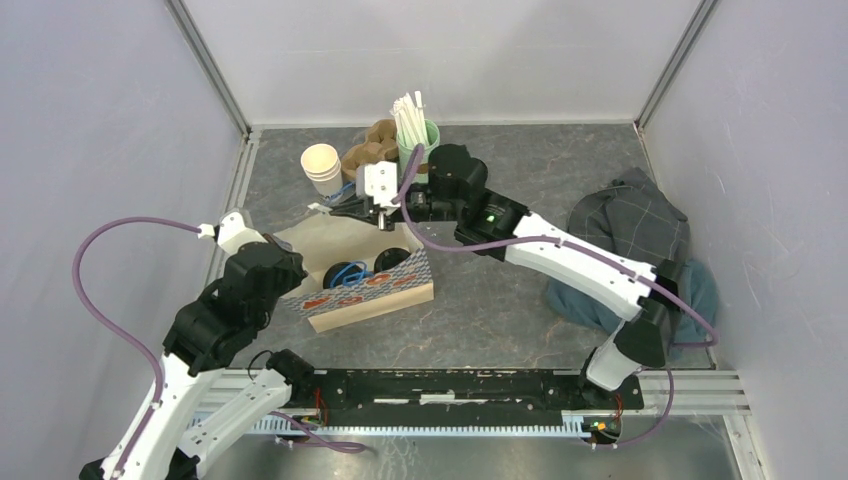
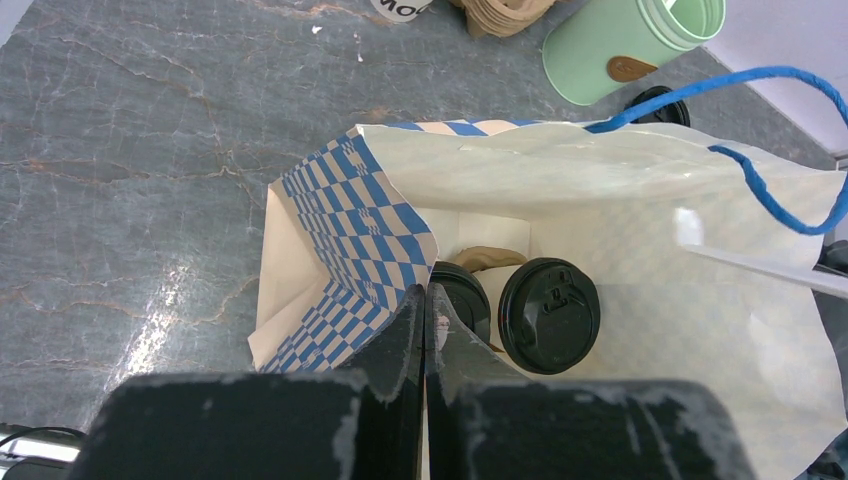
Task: Pack the takeout coffee
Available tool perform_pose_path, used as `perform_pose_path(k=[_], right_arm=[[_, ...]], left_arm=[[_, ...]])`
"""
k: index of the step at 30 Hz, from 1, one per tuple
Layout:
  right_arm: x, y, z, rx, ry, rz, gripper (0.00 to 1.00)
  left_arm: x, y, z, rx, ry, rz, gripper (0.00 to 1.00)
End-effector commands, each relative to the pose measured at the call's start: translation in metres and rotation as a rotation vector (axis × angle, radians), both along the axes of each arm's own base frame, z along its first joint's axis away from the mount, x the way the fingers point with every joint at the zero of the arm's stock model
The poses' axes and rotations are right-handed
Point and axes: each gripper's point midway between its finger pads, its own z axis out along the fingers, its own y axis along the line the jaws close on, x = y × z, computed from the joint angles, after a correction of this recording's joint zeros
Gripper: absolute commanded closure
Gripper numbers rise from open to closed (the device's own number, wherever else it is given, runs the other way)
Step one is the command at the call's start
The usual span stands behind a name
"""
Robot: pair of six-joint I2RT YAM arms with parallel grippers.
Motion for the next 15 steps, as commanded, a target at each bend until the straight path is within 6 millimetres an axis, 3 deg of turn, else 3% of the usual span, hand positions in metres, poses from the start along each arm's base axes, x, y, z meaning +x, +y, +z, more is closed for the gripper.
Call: perform_pose_path(k=[1, 3, 7, 11, 15], right_arm=[[0.013, 0.016, -0.036, -0.035, -0.02, -0.021, 1.0], [0.028, 0.021, -0.058, -0.088, -0.041, -0.07, 1.0], [0.061, 0.019, -0.077, -0.221, -0.122, -0.254, 0.7], [0.064, 0.007, -0.05, -0.23, -0.106, -0.323, 0.43], [0.051, -0.015, -0.013, -0.108, -0.034, -0.353, 0.25]], left_arm=[[0.005, -0.002, 0.013, -0.022, -0.033, 0.009, 0.98], [0.005, -0.002, 0.014, -0.023, -0.036, 0.009, 0.98], [0.004, -0.002, 0.015, -0.021, -0.037, 0.003, 0.98], [0.004, -0.001, 0.015, -0.014, -0.032, 0.004, 0.98], [0.004, 0.0, 0.014, -0.003, -0.029, 0.008, 0.98]])
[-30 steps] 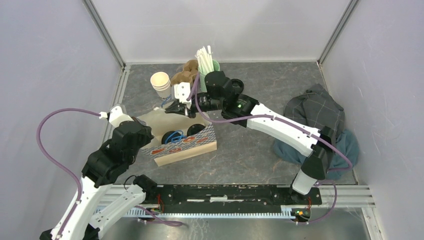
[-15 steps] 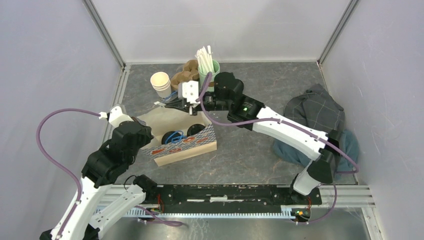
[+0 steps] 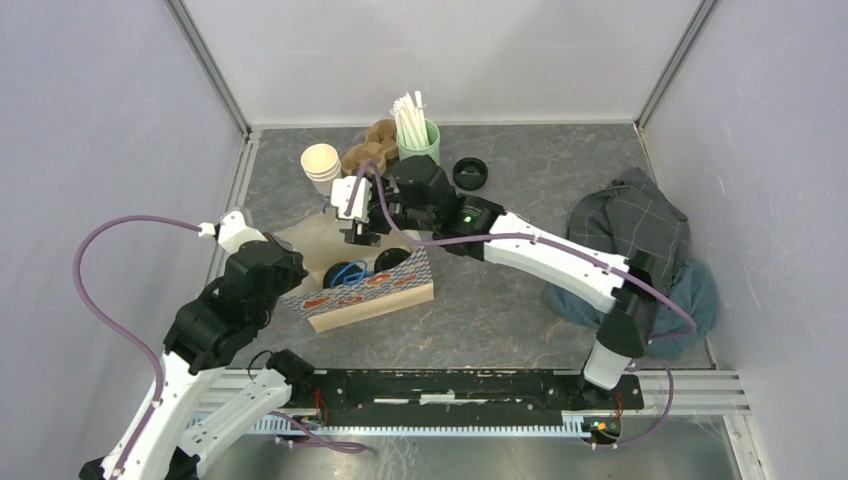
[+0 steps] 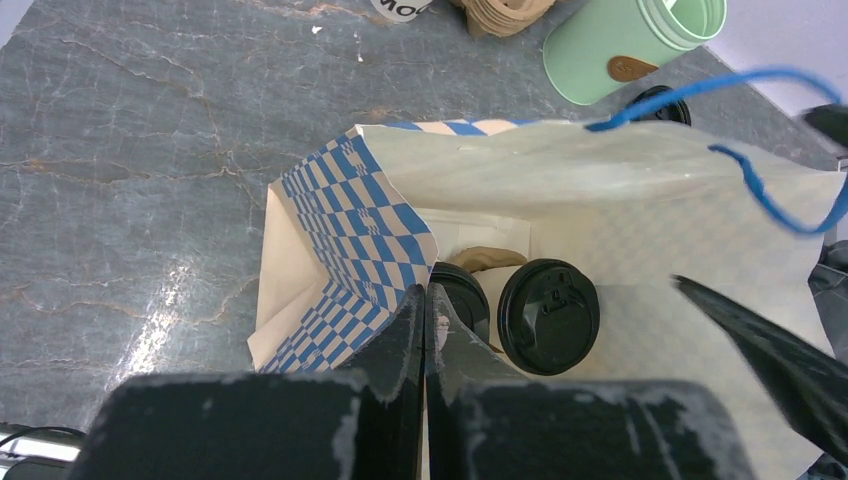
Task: Pack the takeout coffee
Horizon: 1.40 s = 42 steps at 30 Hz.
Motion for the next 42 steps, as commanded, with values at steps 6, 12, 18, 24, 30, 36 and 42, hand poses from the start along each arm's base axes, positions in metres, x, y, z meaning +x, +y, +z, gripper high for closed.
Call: perform_pose_path(k=[6, 12, 18, 24, 30, 36, 42], right_arm=[[0.022, -0.066, 0.133, 0.363, -0.004, -0.265, 0.02], [0.089, -0.108, 0.142, 0.535, 0.117, -0.45, 0.05], [0.167, -0.123, 0.099, 0.583, 0.282, -0.542, 0.2], [0.228, -0.128, 0.073, 0.599, 0.364, -0.577, 0.37], [0.258, -0.118, 0.033, 0.587, 0.44, -0.557, 0.44], [0.274, -0.102, 0.006, 0.566, 0.474, -0.485, 0.45], [0.291, -0.101, -0.019, 0.546, 0.465, -0.512, 0.49]], left_arm=[[0.001, 0.002, 0.006, -0.003, -0.007, 0.016, 0.98], [0.0, 0.002, 0.0, -0.002, 0.006, 0.021, 0.98], [-0.001, -0.001, -0.004, -0.006, 0.028, 0.008, 0.98], [0.002, -0.001, -0.001, 0.012, 0.019, 0.006, 0.98], [0.005, 0.001, 0.008, 0.031, 0.007, 0.006, 0.98], [0.005, 0.001, 0.013, 0.041, 0.01, 0.002, 0.98], [0.004, 0.001, 0.013, 0.051, 0.011, -0.005, 0.98]])
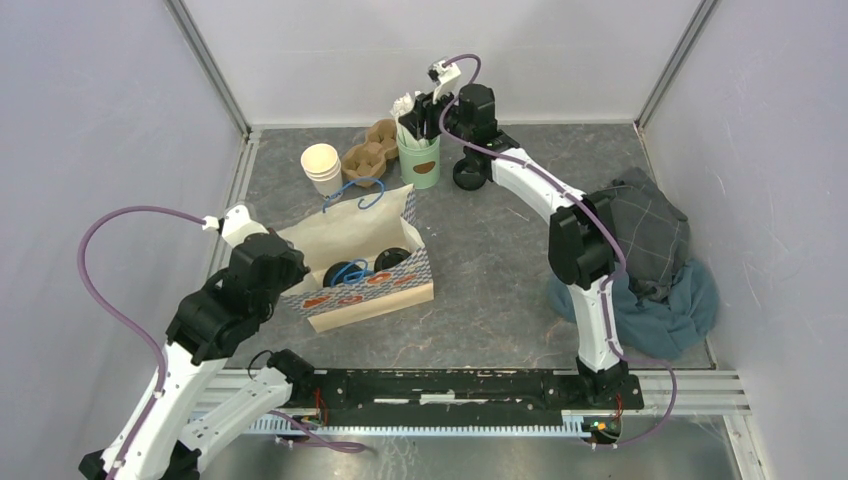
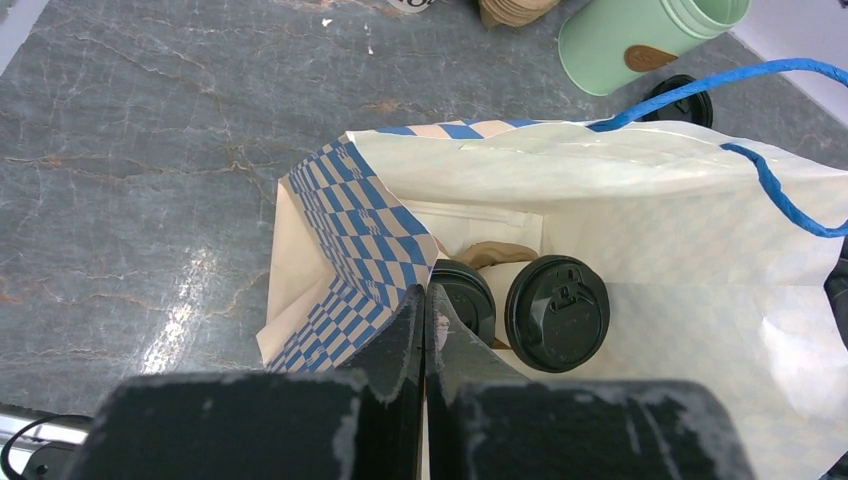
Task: Pack the takeout coffee
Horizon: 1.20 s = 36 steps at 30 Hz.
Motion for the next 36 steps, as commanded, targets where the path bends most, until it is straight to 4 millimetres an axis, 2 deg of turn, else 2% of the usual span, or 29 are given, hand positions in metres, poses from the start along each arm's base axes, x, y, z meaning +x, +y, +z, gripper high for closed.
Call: perform_pose_path(k=[1, 8, 15, 24, 36], right_arm=[[0.012, 0.006, 0.018, 0.04, -0.072, 0.015, 0.51], [0.025, 0.002, -0.013, -0.042, -0.075, -0.021, 0.57], [0.035, 0.003, -0.033, -0.083, -0.078, -0.035, 0.61], [0.051, 0.0, -0.045, -0.117, -0.113, -0.075, 0.66], [0.058, 0.008, -0.053, -0.083, -0.12, -0.07, 0.72]], left_arm=[[0.002, 0.003, 0.012, 0.027, -0.027, -0.007, 0.98], [0.002, 0.0, 0.01, 0.025, -0.016, -0.018, 0.98], [0.003, -0.004, 0.006, 0.026, 0.003, -0.032, 0.98], [0.004, -0.004, 0.006, 0.03, 0.003, -0.03, 0.98], [0.006, -0.005, 0.004, 0.035, 0.016, -0.026, 0.98]])
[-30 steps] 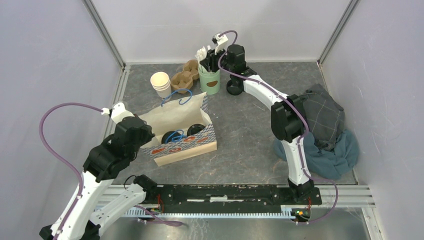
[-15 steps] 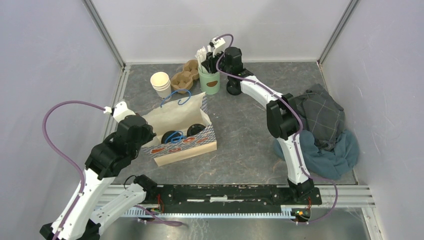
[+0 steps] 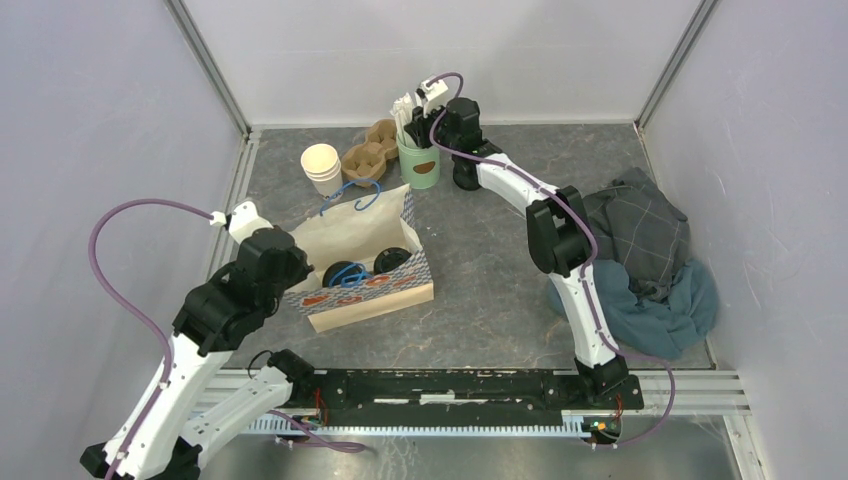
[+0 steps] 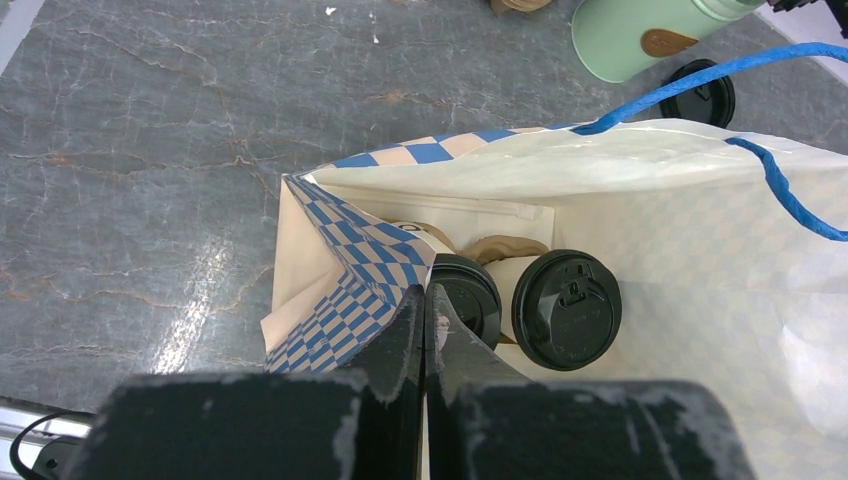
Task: Pack the takeout coffee
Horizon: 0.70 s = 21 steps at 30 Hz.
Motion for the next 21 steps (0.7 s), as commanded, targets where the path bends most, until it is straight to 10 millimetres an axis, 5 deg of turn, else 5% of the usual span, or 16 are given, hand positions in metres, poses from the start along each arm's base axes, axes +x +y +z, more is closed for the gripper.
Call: perform_pose_path(k=[1, 10, 21], right_arm=[[0.01, 0.004, 0.026, 0.054, -0.078, -0.003, 0.73], [0.011, 0.003, 0.034, 0.05, -0.104, -0.006, 0.85], [-0.007, -0.008, 0.087, 0.066, -0.17, -0.008, 0.87]], left_arm=[[0.003, -0.001, 0.01, 0.011, -0.02, -0.017, 0.98], [0.004, -0.001, 0.011, 0.023, -0.02, -0.017, 0.98], [0.003, -0.001, 0.009, 0.027, -0.017, -0.028, 0.98]])
